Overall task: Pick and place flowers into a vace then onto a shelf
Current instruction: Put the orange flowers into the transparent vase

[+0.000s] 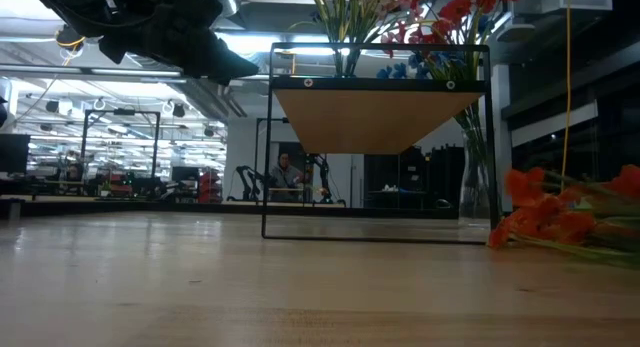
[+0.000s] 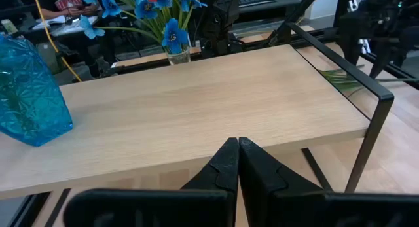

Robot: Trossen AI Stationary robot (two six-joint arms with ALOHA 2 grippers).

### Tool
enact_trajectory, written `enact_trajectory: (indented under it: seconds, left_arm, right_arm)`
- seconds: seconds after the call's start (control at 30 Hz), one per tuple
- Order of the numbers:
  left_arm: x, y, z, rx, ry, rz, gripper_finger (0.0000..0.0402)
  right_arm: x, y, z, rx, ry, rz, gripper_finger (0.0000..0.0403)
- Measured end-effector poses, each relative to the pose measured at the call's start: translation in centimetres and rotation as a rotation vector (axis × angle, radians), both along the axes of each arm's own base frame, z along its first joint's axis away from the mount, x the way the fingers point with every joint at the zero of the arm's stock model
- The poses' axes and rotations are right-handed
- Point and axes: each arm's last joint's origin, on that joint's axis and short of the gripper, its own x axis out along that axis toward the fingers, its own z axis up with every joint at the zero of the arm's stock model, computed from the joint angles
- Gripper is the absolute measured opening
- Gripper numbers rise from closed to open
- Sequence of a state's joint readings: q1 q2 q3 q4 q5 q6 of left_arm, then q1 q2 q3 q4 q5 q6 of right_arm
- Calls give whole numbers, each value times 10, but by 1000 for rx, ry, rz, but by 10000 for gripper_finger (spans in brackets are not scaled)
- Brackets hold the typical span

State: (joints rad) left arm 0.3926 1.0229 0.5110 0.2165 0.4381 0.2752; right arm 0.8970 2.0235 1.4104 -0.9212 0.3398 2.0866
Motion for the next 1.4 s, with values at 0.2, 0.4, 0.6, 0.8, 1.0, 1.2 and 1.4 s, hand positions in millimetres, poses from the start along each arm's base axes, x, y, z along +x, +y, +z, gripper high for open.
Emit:
enact_trajectory:
  seconds: [0.2,0.4,0.6,0.8,1.0,1.2,1.4]
  left_arm:
    - [0,0,0,-1,2,0,4]
    - [0,0,0,-1,4,0,2]
    - [0,0,0,-2,4,1,7]
    - [0,0,0,-2,4,1,2]
    - [0,0,0,-2,4,1,3]
    - [0,0,-1,-4,8,1,7]
    - [0,0,-1,-5,11,1,2]
  right_arm:
    - [0,-2,-4,-26,-22,20,206]
    - [-1,-3,-9,-21,-27,22,206]
    - [1,-3,-9,-9,-37,19,206]
    - [5,-7,-9,-12,-34,7,206]
    - [9,-13,-10,-7,4,7,205]
    - [11,-18,-10,9,60,-2,177]
    - [11,-17,-10,12,59,-10,113]
